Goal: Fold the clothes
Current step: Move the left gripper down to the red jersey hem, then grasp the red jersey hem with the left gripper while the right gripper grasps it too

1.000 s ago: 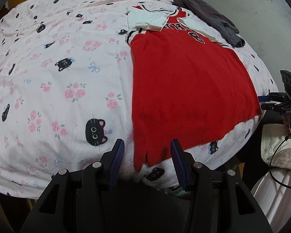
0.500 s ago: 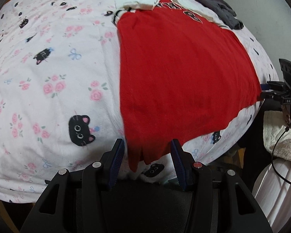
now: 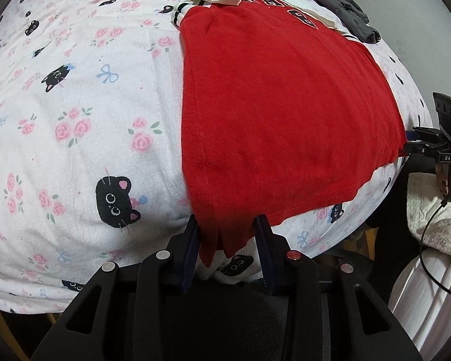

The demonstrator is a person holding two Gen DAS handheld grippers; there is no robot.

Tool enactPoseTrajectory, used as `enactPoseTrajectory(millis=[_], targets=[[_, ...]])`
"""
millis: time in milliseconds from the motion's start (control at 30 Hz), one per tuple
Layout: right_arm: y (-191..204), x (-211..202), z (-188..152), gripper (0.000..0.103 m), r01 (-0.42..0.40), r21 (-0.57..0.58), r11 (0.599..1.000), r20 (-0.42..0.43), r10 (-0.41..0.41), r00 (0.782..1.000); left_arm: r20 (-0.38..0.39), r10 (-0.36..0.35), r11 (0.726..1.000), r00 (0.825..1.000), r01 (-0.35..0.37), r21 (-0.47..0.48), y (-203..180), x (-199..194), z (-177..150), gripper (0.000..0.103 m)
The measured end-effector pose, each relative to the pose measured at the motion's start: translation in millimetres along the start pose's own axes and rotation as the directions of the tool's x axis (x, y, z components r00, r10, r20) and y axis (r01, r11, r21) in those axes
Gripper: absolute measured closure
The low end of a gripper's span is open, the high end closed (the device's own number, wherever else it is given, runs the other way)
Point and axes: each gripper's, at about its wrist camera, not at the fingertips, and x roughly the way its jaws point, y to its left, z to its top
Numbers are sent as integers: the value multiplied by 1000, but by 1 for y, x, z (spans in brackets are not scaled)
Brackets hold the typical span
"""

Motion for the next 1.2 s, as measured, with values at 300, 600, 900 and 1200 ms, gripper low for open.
enactPoseTrajectory(millis=[300, 600, 900, 1200], targets=[[8, 4, -2, 59, -20, -6, 1000, 2, 20, 1000, -10, 3, 1000, 1000, -3, 13, -2, 3, 2, 90], [11, 8, -2, 62, -42, 9, 999, 2, 42, 999, -11, -25, 1000, 1000, 25, 10, -3, 3, 1, 90], [3, 7, -8, 63, -34, 48, 998, -17, 35, 999, -8, -44, 998, 999, 43, -47, 7, 0, 1, 88], [1, 8, -10, 63, -42, 57, 998, -14, 43, 999, -2, -53, 996, 999, 52, -74, 11, 2, 4, 84]])
